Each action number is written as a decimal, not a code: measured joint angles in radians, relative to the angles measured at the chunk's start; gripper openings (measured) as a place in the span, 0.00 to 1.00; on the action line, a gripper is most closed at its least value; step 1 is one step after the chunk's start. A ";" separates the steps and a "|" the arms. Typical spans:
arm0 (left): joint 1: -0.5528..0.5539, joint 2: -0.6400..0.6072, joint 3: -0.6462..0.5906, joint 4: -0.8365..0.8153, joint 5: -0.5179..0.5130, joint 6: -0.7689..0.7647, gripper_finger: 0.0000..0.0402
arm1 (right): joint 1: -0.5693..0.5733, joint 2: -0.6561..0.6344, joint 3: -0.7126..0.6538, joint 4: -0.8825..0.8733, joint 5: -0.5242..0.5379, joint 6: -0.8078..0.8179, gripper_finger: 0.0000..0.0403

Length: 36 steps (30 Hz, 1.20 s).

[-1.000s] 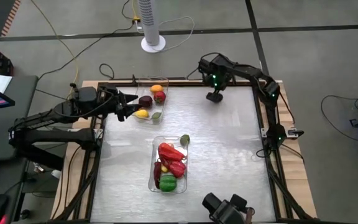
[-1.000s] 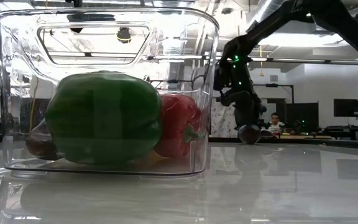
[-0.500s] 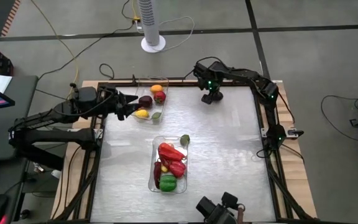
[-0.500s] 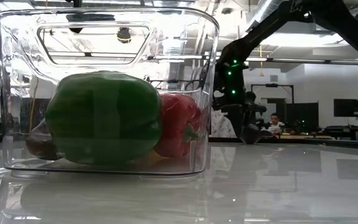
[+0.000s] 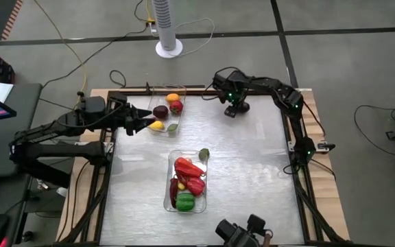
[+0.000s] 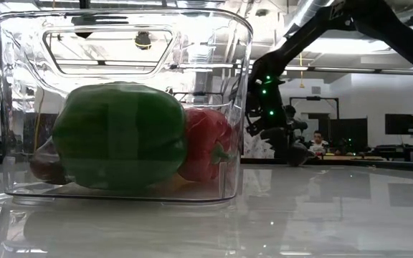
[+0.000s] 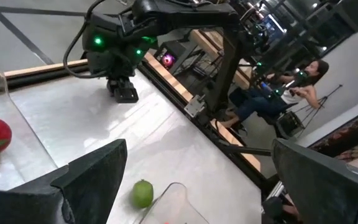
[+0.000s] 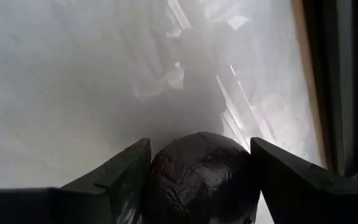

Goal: Sort produce into baskets
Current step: Put the black plum into the bottom transparent bin

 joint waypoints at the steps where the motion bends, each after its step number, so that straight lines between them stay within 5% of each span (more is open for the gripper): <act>1: 0.000 0.000 0.000 0.001 0.000 0.000 0.96 | 0.005 0.000 0.000 -0.003 -0.002 0.006 0.72; 7: 0.000 0.000 0.000 0.001 0.000 -0.002 0.96 | 0.066 -0.002 0.030 -0.060 -0.049 0.024 0.72; 24: 0.000 0.001 -0.001 0.005 0.062 0.005 0.96 | 0.454 -0.005 0.468 -0.100 -0.610 0.323 0.72; 31: 0.000 0.001 -0.001 0.005 0.088 0.007 0.96 | 0.619 -0.005 0.491 0.040 -0.657 0.474 0.72; 36: 0.000 0.001 -0.001 0.005 0.135 0.007 0.96 | 0.706 -0.004 0.491 0.074 -0.569 0.513 0.75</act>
